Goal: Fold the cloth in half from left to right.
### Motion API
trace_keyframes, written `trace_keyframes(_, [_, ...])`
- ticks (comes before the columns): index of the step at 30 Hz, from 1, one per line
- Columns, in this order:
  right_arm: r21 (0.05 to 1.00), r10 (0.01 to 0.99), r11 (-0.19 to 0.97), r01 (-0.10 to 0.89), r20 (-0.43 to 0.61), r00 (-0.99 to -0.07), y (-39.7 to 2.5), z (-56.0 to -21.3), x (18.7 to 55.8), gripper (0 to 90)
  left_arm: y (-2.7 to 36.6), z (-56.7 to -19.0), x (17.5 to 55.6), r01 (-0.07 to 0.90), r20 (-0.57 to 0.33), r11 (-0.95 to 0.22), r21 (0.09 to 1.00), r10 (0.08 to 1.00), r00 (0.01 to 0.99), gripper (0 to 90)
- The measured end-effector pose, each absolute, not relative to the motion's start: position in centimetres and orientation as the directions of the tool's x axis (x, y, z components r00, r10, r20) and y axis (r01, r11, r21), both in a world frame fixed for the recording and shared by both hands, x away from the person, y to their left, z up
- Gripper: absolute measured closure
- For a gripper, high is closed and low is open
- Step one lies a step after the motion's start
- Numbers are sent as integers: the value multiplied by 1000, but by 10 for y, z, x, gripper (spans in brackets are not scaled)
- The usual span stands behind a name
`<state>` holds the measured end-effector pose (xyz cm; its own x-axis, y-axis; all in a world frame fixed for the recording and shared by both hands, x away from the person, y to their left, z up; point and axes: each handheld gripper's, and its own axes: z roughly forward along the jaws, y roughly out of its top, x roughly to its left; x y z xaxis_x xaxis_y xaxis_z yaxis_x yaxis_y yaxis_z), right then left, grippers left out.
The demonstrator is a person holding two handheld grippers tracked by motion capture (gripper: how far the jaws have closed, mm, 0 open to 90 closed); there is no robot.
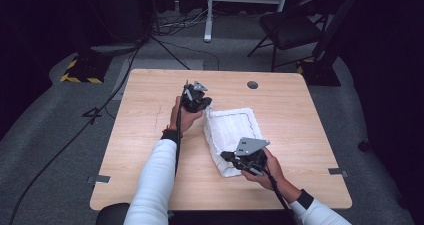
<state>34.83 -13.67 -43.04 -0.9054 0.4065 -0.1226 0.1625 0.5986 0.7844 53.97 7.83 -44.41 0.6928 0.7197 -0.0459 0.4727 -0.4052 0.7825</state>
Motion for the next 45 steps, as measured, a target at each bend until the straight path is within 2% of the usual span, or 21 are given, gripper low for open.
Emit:
trace_keyframes(14, [793,530,563,235,-128,-838,-201,-426,347,877,16,-438,549,415,-16,-455,788,659,752,869])
trace_keyframes(34, [764,599,566,311,-121,-792,-254,-439,337,877,-48,-451,561,393,-12,-487,780,616,787,864])
trace_keyframes(35, [759,601,567,318,-117,-791,-256,-441,337,876,-52,-451,562,392,-3,-487,780,624,781,842])
trace_keyframes(38, [747,609,572,339,-110,-786,-258,-446,337,825,-59,-452,561,400,0,-476,783,643,766,630])
trace_keyframes(39, [733,618,576,362,-100,-780,-261,-453,338,738,-62,-452,560,413,6,-471,779,665,747,540])
trace_keyframes(40, [733,618,576,362,-100,-780,-261,-453,338,738,-62,-451,558,418,2,-474,775,664,748,540])
trace_keyframes(41, [722,630,581,376,-107,-769,-262,-456,338,696,-62,-450,552,408,14,-496,767,648,762,455])
trace_keyframes(42, [720,629,582,377,-106,-770,-263,-457,338,676,-60,-449,546,391,39,-514,763,641,767,405])
trace_keyframes(43, [723,633,579,376,-107,-767,-264,-457,339,648,-57,-448,542,392,25,-515,762,628,778,351])
trace_keyframes(45, [723,638,577,380,-108,-763,-264,-457,339,623,-54,-447,538,391,20,-521,759,619,785,288])
